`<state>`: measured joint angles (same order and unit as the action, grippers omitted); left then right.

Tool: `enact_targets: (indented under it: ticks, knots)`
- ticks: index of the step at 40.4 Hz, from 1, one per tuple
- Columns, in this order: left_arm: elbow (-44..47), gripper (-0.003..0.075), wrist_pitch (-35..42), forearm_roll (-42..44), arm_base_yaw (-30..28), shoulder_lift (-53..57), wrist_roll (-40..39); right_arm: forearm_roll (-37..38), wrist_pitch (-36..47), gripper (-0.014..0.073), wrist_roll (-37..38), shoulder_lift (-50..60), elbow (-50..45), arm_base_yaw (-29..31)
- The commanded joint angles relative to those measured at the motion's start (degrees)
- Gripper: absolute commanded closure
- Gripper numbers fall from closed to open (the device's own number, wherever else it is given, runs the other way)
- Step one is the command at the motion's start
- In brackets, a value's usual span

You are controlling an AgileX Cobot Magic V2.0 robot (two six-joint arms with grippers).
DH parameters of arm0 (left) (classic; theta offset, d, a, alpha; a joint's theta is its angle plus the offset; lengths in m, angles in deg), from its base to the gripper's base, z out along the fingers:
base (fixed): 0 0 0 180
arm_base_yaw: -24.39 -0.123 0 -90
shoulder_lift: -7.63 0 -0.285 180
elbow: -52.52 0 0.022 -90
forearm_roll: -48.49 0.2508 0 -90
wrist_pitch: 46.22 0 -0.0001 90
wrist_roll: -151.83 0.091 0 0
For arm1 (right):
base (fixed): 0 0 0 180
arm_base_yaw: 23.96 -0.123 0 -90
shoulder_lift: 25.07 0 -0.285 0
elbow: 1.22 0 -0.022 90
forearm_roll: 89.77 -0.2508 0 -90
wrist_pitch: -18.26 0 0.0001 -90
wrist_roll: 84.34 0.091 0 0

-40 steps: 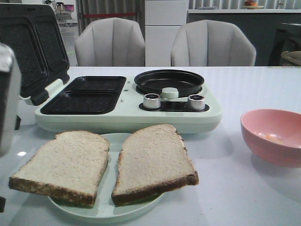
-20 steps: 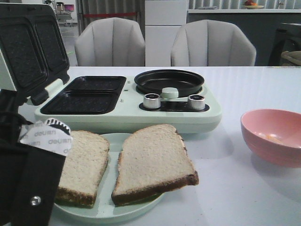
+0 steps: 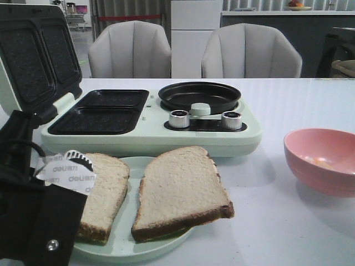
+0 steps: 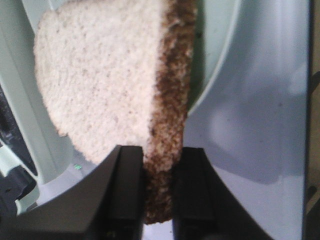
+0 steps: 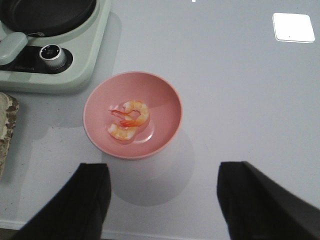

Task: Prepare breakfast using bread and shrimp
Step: 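Grasp the bread slice nearest the left gripper by its crust, then lift the bread slice and lower it onto the sandwich plate, release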

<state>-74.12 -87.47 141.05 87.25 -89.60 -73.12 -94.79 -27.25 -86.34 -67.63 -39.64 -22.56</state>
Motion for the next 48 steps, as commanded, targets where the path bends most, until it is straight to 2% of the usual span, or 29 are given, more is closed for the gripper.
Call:
enact_targets:
  ticks: [1,8,17,23,28,33,40,45,48]
  knots:
    - [-1.25,0.0615,-6.03,1.00,0.43,1.32,-2.64,-0.04,4.06,0.0035,-0.47,-0.47,2.04,-0.05]
    - [-1.25,0.0621,-13.95,2.56,1.61,2.00,-8.50,-0.04,4.01,0.0035,-0.47,-0.47,2.04,-0.05]
    - [-1.36,0.0620,-25.98,8.36,6.76,6.59,-8.64,-0.04,4.01,0.0035,-0.47,-0.47,2.04,-0.05]
    - [-1.52,0.0620,-27.00,14.07,7.41,10.65,-8.64,-0.04,4.01,0.0035,-0.47,-0.47,2.04,-0.05]
    - [-4.30,0.0620,-25.98,14.07,5.19,12.20,-8.64,-0.04,3.95,0.0035,-0.47,-0.47,2.04,-0.05]
    - [-9.01,0.0620,-21.01,14.07,-0.61,12.10,-8.64,-0.04,3.89,0.0035,-0.47,-0.47,2.04,-0.05]
    - [-17.64,0.0621,-6.65,14.07,-11.15,11.84,-8.53,-0.04,3.84,0.0035,-0.47,-0.47,2.04,-0.05]
    - [-23.77,0.0621,4.20,14.07,-18.89,9.90,-5.07,-0.04,3.84,0.0035,-0.47,-0.47,2.04,-0.05]
    - [-27.68,0.0621,8.22,14.07,-23.24,7.46,-2.33,-0.04,3.84,0.0035,-0.47,-0.47,2.04,-0.05]
